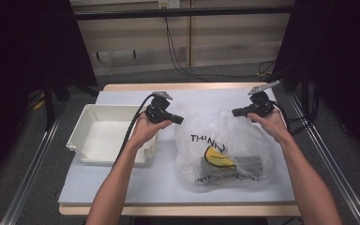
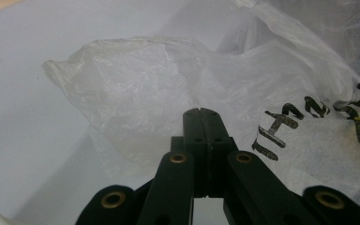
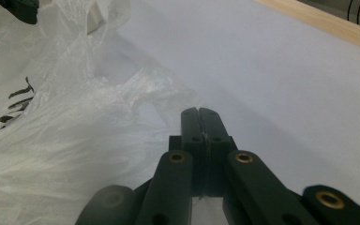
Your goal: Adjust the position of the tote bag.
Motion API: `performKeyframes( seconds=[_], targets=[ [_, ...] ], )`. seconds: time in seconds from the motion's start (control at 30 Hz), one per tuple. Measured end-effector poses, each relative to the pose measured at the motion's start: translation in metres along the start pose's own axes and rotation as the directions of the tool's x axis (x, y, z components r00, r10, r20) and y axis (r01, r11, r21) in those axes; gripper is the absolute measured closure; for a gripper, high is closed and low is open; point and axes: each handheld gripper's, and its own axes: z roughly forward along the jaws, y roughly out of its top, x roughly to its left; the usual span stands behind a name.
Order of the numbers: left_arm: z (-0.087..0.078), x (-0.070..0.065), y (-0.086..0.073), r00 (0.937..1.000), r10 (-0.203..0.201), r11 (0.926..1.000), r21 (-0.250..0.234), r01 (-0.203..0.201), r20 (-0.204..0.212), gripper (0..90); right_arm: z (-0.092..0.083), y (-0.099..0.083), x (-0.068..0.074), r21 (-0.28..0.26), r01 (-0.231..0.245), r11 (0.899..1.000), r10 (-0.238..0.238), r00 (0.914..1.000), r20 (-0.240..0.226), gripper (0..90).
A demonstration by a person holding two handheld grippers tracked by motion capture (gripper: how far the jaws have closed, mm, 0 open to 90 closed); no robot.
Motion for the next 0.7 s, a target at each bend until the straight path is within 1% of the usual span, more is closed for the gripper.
performKeyframes(
  seconds=[0.07, 0.1, 0.17, 0.2, 0.23, 0.3, 0.33, 0.37, 0.4, 0.43, 0.47, 0.5, 0.53, 0.6, 0.67, 0.7],
  targets=[
    [-0.001, -0.001, 0.000, 1.0000, -0.001, 1.0000, -0.006, 0.001, 0.000, 90.0, -0.003, 0.001, 0.001, -0.008, -0.004, 1.000, 0.004, 1.0000, -0.003, 90.0],
    [-0.005, -0.003, -0.002, 1.0000, 0.007, 0.9996, -0.027, -0.007, 0.005, 90.0, -0.007, 0.001, 0.003, -0.017, 0.003, 1.000, -0.003, 1.0000, 0.000, 90.0],
    [-0.008, -0.003, -0.002, 1.0000, 0.009, 0.9994, -0.032, -0.009, 0.005, 90.0, -0.012, 0.002, 0.005, -0.024, 0.005, 1.000, -0.005, 1.0000, 0.004, 90.0],
    [-0.010, -0.005, -0.002, 0.9999, 0.009, 0.9987, -0.051, -0.009, 0.004, 90.0, -0.015, 0.002, 0.005, -0.036, 0.005, 0.999, -0.005, 1.0000, 0.002, 90.0],
    [-0.015, -0.008, -0.002, 0.9998, 0.019, 0.9975, -0.068, -0.019, 0.006, 90.0, -0.017, 0.003, 0.006, -0.045, 0.002, 0.999, -0.002, 1.0000, -0.001, 90.0],
    [-0.017, -0.009, -0.002, 0.9998, 0.021, 0.9971, -0.073, -0.020, 0.002, 90.0, -0.022, 0.004, 0.007, -0.064, -0.001, 0.998, 0.002, 1.0000, 0.000, 90.0],
    [-0.025, -0.013, -0.001, 0.9994, 0.033, 0.9951, -0.093, -0.034, -0.006, 90.0, -0.026, 0.005, 0.007, -0.074, 0.001, 0.997, -0.001, 1.0000, 0.003, 90.0],
    [-0.029, -0.016, -0.001, 0.9995, 0.031, 0.9941, -0.104, -0.031, -0.005, 90.0, -0.030, 0.005, 0.007, -0.081, 0.001, 0.997, -0.001, 1.0000, 0.005, 90.0],
    [-0.029, -0.016, -0.001, 0.9995, 0.031, 0.9941, -0.104, -0.031, -0.005, 90.0, -0.030, 0.005, 0.007, -0.081, 0.001, 0.997, -0.001, 1.0000, 0.005, 90.0],
    [-0.033, -0.017, -0.001, 0.9993, 0.038, 0.9930, -0.112, -0.037, 0.002, 90.0, -0.037, 0.005, 0.008, -0.093, 0.000, 0.996, 0.001, 0.9999, 0.010, 90.0],
    [-0.036, -0.019, -0.001, 0.9992, 0.040, 0.9916, -0.123, -0.039, 0.000, 90.0, -0.037, 0.005, 0.008, -0.093, 0.000, 0.996, 0.001, 0.9999, 0.010, 90.0],
    [-0.042, -0.022, -0.002, 0.9988, 0.048, 0.9893, -0.138, -0.048, 0.001, 90.0, -0.045, 0.006, 0.009, -0.098, 0.001, 0.995, 0.001, 0.9998, 0.021, 90.0],
    [-0.045, -0.024, -0.002, 0.9984, 0.057, 0.9867, -0.153, -0.055, 0.005, 90.0, -0.048, 0.006, 0.009, -0.106, -0.002, 0.994, 0.004, 0.9998, 0.020, 90.0],
    [-0.050, -0.028, -0.003, 0.9972, 0.074, 0.9830, -0.168, -0.073, 0.000, 90.0, -0.056, 0.006, 0.010, -0.125, -0.001, 0.992, 0.004, 0.9997, 0.025, 90.0],
    [-0.055, -0.034, -0.005, 0.9952, 0.098, 0.9746, -0.202, -0.098, -0.009, 90.0, -0.063, 0.004, 0.010, -0.137, -0.009, 0.991, 0.014, 0.9993, 0.034, 90.0],
    [-0.058, -0.035, -0.005, 0.9950, 0.099, 0.9740, -0.204, -0.099, -0.007, 90.0, -0.066, 0.003, 0.011, -0.142, -0.016, 0.990, 0.022, 0.9989, 0.040, 90.0]
  ],
)
